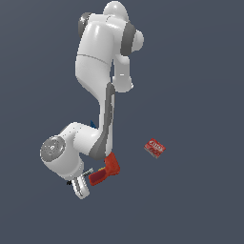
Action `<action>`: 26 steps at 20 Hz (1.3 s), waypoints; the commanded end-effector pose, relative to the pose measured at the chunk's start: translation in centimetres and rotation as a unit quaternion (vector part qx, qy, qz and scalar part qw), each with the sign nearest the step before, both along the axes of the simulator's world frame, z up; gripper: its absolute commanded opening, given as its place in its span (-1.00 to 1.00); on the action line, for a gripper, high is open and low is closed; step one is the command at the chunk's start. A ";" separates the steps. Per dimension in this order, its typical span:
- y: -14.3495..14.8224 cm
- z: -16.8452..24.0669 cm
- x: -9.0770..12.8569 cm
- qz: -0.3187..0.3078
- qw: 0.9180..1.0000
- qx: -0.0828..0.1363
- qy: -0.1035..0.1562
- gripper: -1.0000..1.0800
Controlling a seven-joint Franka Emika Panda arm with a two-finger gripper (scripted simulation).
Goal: Pick up a designated object from a clutter of objects.
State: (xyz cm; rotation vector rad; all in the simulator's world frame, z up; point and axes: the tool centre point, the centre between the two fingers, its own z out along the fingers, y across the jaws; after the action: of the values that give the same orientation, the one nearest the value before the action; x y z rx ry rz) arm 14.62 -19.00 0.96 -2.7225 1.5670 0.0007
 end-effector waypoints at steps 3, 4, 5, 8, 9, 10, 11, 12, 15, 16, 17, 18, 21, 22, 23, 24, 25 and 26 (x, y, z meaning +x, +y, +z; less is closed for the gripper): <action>0.0 0.0 0.0 0.000 1.000 0.000 0.000 -1.00; 0.0 0.1 0.0 0.000 1.000 0.000 0.000 -1.00; 0.0 0.1 -0.1 0.000 1.000 0.000 0.000 -1.00; 0.2 0.4 -0.3 0.000 1.000 0.000 0.000 -1.00; 0.3 0.5 -0.4 0.000 1.000 0.000 0.000 -1.00; 0.4 0.7 -0.5 0.000 1.000 0.000 0.000 -1.00; 0.5 0.9 -0.6 0.000 1.000 0.000 0.000 -1.00; 0.6 1.1 -0.8 0.000 1.000 0.000 0.000 -1.00; 1.0 1.9 -1.4 0.000 1.000 0.000 0.000 -1.00; 1.1 2.2 -1.6 0.000 1.000 0.000 0.000 -1.00; 1.3 2.5 -1.9 0.000 1.000 0.000 0.000 -1.00; 1.5 2.9 -2.2 0.000 1.000 0.000 0.000 -1.00; 2.2 4.3 -3.2 0.000 1.000 0.001 0.000 -1.00; 2.4 4.8 -3.6 0.000 1.000 0.001 0.000 -1.00; 2.7 5.3 -4.0 0.000 1.000 0.001 0.000 -1.00; 3.0 5.9 -4.4 0.000 1.000 0.001 0.000 -1.00; 3.3 6.5 -4.9 0.000 1.000 0.001 0.000 -1.00; 3.6 7.1 -5.3 0.000 1.000 0.001 0.000 -1.00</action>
State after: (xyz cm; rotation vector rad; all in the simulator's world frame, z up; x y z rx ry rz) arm 9.97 -15.89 7.14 -2.7220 1.5661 0.0027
